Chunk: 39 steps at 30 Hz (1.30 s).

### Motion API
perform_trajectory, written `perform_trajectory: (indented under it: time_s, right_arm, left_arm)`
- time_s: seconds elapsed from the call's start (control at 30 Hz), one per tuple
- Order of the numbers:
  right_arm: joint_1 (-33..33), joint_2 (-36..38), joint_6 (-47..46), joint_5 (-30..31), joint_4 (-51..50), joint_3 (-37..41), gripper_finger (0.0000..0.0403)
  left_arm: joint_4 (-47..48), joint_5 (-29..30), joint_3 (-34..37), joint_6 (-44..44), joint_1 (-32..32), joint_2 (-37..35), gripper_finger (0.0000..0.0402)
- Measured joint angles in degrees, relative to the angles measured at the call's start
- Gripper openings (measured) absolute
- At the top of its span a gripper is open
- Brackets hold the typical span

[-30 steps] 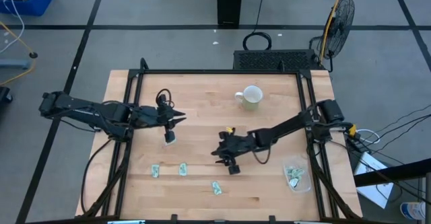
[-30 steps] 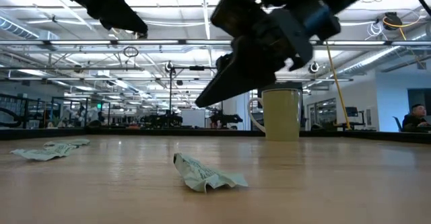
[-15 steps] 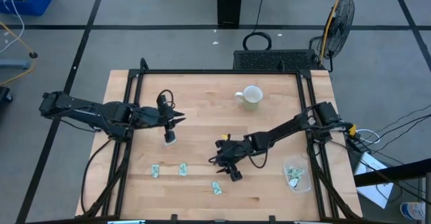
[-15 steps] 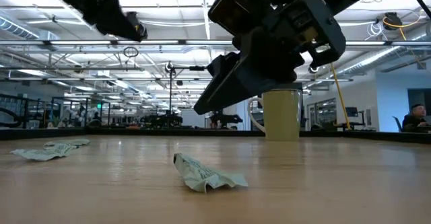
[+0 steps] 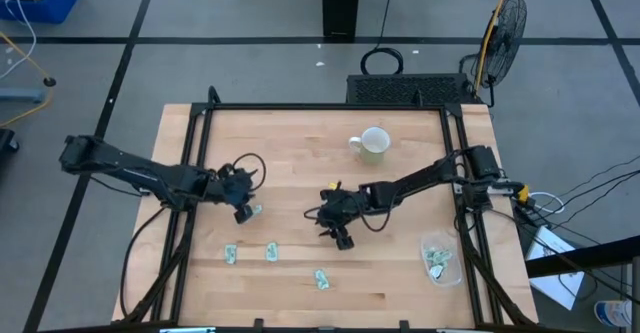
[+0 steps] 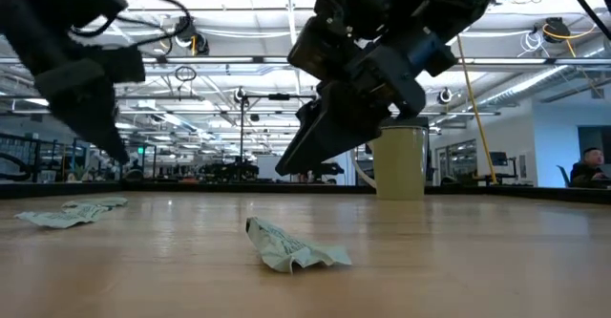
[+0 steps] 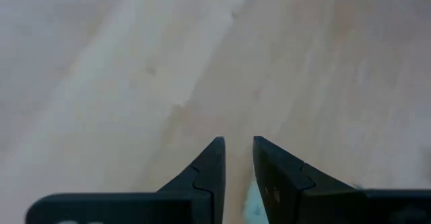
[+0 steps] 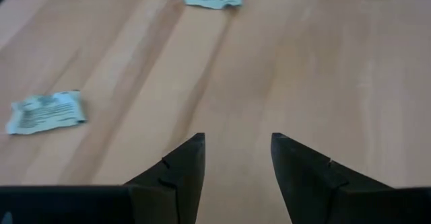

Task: Pick and place Stevia / Truvia into bins
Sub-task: Put the stevia packet into the transparent bin

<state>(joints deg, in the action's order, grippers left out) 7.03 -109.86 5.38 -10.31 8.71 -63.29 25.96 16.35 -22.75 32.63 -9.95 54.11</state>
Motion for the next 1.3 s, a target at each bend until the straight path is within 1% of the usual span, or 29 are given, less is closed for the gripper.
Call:
perform_trajectory:
  time_s: [0.1,0.2,0.33,0.47,0.67,0.93,1.3]
  right_arm:
    - [-0.58,0.00,0.77,0.00,-0.15,0.00,0.0164]
    - [-1.01,0.00,2.61,-0.04,-0.09,0.00,0.0164]
    - [-1.55,0.00,4.43,0.01,-0.01,0.00,0.0164]
    - [-2.21,0.00,4.54,0.01,0.16,0.00,0.0164]
    - [-3.35,0.00,4.47,0.02,1.77,0.02,0.0164]
    - [-3.70,0.05,2.92,-0.01,7.64,0.02,0.0164]
    - [-3.70,0.06,3.01,-0.02,7.75,0.02,0.0164]
  left_arm:
    - [-7.21,-2.83,4.97,0.48,-0.75,0.00,0.0081]
    - [-12.62,-3.90,8.92,-0.81,-1.51,0.00,0.0081]
    - [-17.68,-3.96,12.70,-0.58,-1.79,0.00,0.0081]
    - [-20.88,-4.27,14.51,-0.86,-1.79,-0.04,0.0081]
    - [-22.68,-4.37,14.70,-3.93,-1.79,-0.02,0.0081]
    - [-23.37,-4.45,14.70,-8.30,-1.77,-0.02,0.0081]
    - [-19.91,-4.53,14.68,-8.21,-1.76,-0.06,0.0081]
